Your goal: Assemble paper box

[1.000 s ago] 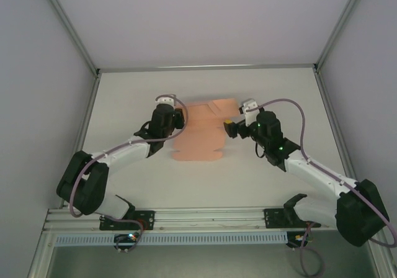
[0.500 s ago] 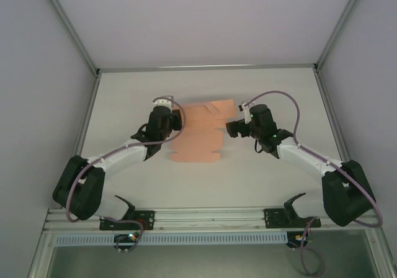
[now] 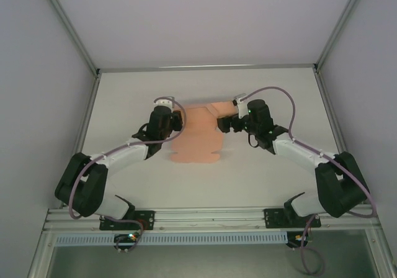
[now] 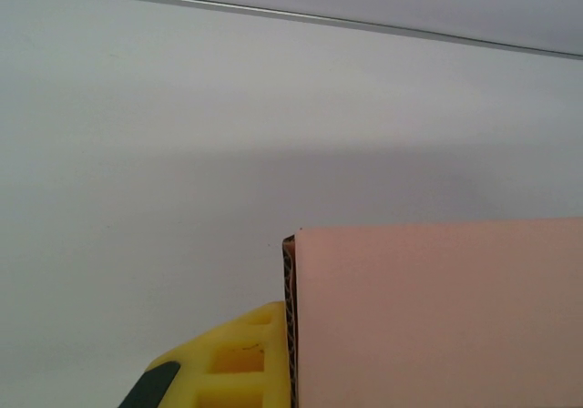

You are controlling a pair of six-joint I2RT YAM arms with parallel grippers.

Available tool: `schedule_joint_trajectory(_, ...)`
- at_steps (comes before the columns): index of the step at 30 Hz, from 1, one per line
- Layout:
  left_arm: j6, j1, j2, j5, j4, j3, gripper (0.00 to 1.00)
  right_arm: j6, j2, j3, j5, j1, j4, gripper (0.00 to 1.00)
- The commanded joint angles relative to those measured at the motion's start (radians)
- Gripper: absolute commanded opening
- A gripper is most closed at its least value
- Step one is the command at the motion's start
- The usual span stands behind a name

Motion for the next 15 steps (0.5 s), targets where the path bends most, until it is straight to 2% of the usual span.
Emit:
schedule_joint_trajectory(1, -0.036, -0.010, 0.012, 0.047, 0.051, 0.025, 0.00, 0.034, 0.044, 0.026, -0.061, 0.016, 0.069, 1.00)
schedule_joint_trajectory(7, -0.069, -0.010, 0.012, 0.074, 0.081, 0.024, 0.00, 0.031, 0.103, 0.017, 0.022, 0.067, 0.159, 1.00)
schedule_joint_trajectory(15, -0.087, -0.011, 0.017, 0.071, 0.078, 0.027, 0.00, 0.028, 0.133, 0.014, 0.403, 0.152, 0.262, 1.00)
